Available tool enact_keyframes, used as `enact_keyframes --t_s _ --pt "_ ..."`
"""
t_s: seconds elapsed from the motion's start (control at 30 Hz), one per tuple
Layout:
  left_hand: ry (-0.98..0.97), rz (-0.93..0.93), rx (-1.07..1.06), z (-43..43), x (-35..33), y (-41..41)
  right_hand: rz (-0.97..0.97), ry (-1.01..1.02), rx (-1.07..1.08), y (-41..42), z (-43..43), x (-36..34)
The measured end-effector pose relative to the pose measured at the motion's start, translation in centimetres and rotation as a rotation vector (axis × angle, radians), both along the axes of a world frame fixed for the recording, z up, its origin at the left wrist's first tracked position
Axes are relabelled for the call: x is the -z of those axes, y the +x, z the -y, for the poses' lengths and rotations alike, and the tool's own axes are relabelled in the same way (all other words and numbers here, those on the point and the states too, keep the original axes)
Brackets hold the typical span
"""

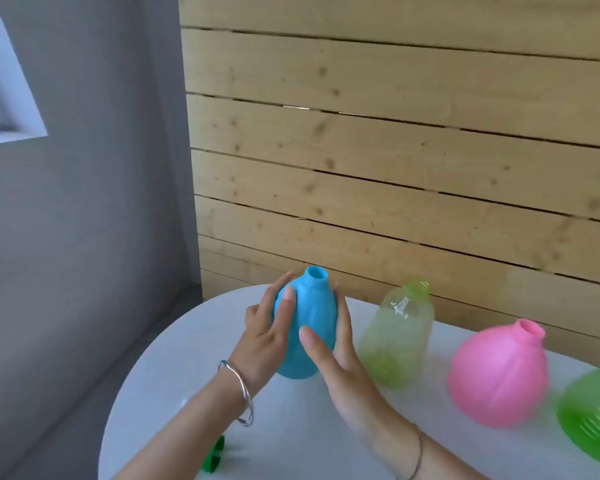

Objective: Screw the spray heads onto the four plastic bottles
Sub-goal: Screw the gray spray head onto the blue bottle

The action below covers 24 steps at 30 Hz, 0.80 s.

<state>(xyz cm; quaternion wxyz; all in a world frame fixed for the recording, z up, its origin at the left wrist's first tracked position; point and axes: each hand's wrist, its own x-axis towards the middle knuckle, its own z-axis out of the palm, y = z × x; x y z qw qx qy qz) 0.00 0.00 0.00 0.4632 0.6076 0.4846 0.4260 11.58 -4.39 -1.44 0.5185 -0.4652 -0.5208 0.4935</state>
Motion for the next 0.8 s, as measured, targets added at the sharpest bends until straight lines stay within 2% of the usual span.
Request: enact_keyframes --t_s 0.17,0.4,0.47,0.63,0.73,0.8 --pt "0.020 0.039 0.089 3.1 -3.5 0.0 0.037 -0.029 -0.004 0.4 3.4 -4.3" --pt "0.056 -0.057 0.265 9.4 -7.2 2.1 -0.031 0.019 0.118 3.3 10.5 -9.8" --pt "0.071 -0.005 0.306 11.0 -7.5 3.4 -0.023 0.034 0.144 4.6 13.0 -11.0" --pt "0.053 0.183 0.375 14.5 -5.6 7.1 0.066 0.035 0.250 7.8 18.0 -10.8" --pt "0.023 0.178 0.378 16.1 -3.8 9.4 0.079 0.045 0.208 11.1 20.9 -9.8" --pt "0.026 0.143 0.399 16.7 -2.8 10.7 0.159 0.022 0.281 14.2 22.4 -9.0"
